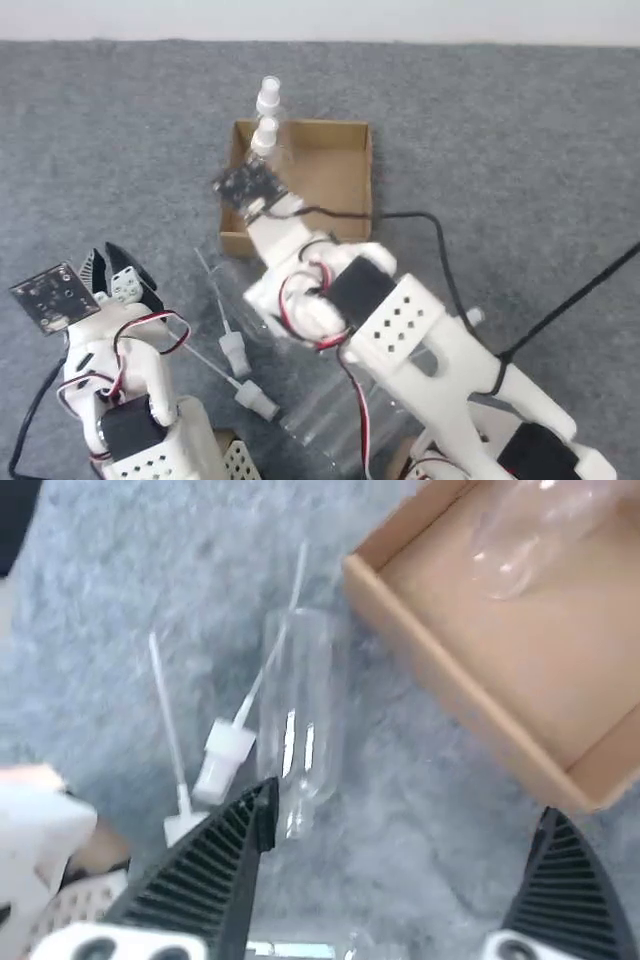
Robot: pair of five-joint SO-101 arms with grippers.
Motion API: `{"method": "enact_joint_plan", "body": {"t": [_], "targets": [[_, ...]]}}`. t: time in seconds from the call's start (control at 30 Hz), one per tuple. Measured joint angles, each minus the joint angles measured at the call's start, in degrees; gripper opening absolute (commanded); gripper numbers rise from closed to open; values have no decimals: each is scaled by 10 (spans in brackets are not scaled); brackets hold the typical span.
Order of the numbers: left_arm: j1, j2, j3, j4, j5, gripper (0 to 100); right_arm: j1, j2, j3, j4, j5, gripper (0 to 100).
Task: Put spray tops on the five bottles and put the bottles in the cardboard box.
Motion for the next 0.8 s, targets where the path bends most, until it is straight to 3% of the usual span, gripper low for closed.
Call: {"method": "enact_joint_plan", "body": {"t": [0.23, 0.57, 0.8], "targets": [[0, 0, 0, 0, 1, 48, -66, 0, 113, -93, 0, 333], [0, 0, 0, 0, 1, 48, -70, 4, 160, -178, 22, 333], [0, 0, 0, 0, 1, 48, -71, 97, 157, -227, 27, 333]]}}
